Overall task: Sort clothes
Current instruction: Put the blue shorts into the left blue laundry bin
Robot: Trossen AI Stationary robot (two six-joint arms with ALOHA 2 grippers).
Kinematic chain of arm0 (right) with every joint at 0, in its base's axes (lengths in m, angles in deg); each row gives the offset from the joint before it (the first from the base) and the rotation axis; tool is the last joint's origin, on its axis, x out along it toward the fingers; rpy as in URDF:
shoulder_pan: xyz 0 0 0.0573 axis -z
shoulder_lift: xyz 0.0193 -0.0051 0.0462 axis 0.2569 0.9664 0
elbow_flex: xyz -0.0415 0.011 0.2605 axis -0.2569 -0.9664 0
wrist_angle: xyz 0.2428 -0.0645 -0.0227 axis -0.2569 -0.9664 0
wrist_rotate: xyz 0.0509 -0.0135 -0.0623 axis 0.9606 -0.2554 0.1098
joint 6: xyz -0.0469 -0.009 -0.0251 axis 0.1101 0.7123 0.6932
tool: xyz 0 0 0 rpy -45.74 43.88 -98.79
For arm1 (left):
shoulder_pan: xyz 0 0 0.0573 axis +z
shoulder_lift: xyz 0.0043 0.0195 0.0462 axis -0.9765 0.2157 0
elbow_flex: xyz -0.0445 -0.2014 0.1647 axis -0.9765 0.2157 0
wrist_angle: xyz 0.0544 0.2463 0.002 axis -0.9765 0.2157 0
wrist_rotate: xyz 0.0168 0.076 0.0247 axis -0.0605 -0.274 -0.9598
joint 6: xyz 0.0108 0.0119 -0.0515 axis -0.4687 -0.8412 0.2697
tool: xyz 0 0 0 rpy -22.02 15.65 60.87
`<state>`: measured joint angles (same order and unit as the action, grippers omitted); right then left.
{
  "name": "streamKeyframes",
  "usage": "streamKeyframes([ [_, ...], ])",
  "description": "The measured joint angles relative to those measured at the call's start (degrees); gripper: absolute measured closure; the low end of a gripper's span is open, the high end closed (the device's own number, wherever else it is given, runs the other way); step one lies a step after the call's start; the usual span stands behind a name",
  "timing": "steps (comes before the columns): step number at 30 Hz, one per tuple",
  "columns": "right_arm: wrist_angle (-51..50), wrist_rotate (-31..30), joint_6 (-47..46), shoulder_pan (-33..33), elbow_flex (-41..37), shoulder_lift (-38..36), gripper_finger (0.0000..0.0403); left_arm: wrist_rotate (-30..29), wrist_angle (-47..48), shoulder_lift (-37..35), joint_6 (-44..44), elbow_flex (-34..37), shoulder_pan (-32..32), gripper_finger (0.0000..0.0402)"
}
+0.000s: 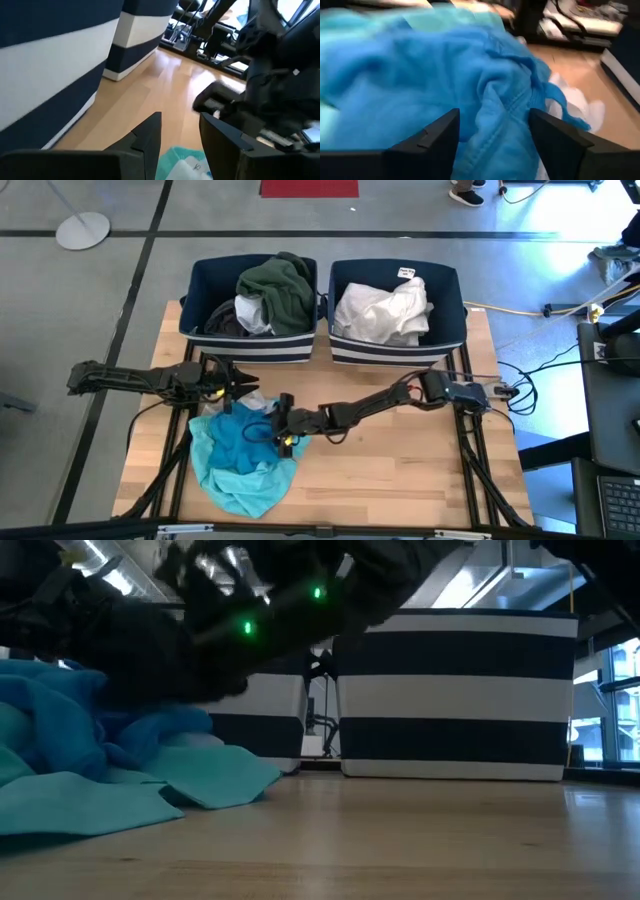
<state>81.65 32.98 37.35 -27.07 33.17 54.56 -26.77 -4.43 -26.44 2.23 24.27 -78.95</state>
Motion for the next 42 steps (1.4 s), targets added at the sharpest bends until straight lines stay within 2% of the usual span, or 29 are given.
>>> streamKeyframes([
  [5, 0.01, -2.6, 1.17, -0.02, 0.0, 0.93, 0.0216, 0.01, -0.39, -0.02, -0.36, -0.02, 0.0, 0.0276],
  [12, -2.33, -7.39, 6.0, -0.17, -0.04, -1.13, 0.0363, 0.01, -0.58, -0.02, -2.51, -0.02, 0.0, 0.0276],
  [14, -4.72, -9.14, 6.22, -0.22, -0.04, -2.63, 0.0383, 0.01, -0.51, -0.02, -2.5, -0.02, 0.0, 0.0276],
  [19, -8.4, -13.15, 6.19, -0.64, -0.07, -7.54, 0.0358, 0.01, -0.42, -0.02, -2.51, -0.02, -0.07, 0.0276],
  [26, -11.79, -15.73, 7.61, -2.05, -0.07, -15.74, 0.0381, 0.05, 0.48, 0.04, -3.36, -0.02, -0.09, 0.0276],
  [30, -11.98, -16.14, 7.3, -2.55, -0.04, -19.44, 0.0368, 0.03, 0.52, 0.0, -3.32, -0.02, -0.07, 0.0276],
  [34, -13.04, -16.93, 7.11, -2.84, -0.04, -21.22, 0.0355, 0.1, 0.55, -0.01, -3.13, -0.02, -0.07, 0.0276],
  [42, -12.27, -16.93, 7.03, -2.97, -0.04, -23.95, 0.037, 2.56, 0.95, 0.03, -1.56, -0.02, -0.08, 0.0276],
])
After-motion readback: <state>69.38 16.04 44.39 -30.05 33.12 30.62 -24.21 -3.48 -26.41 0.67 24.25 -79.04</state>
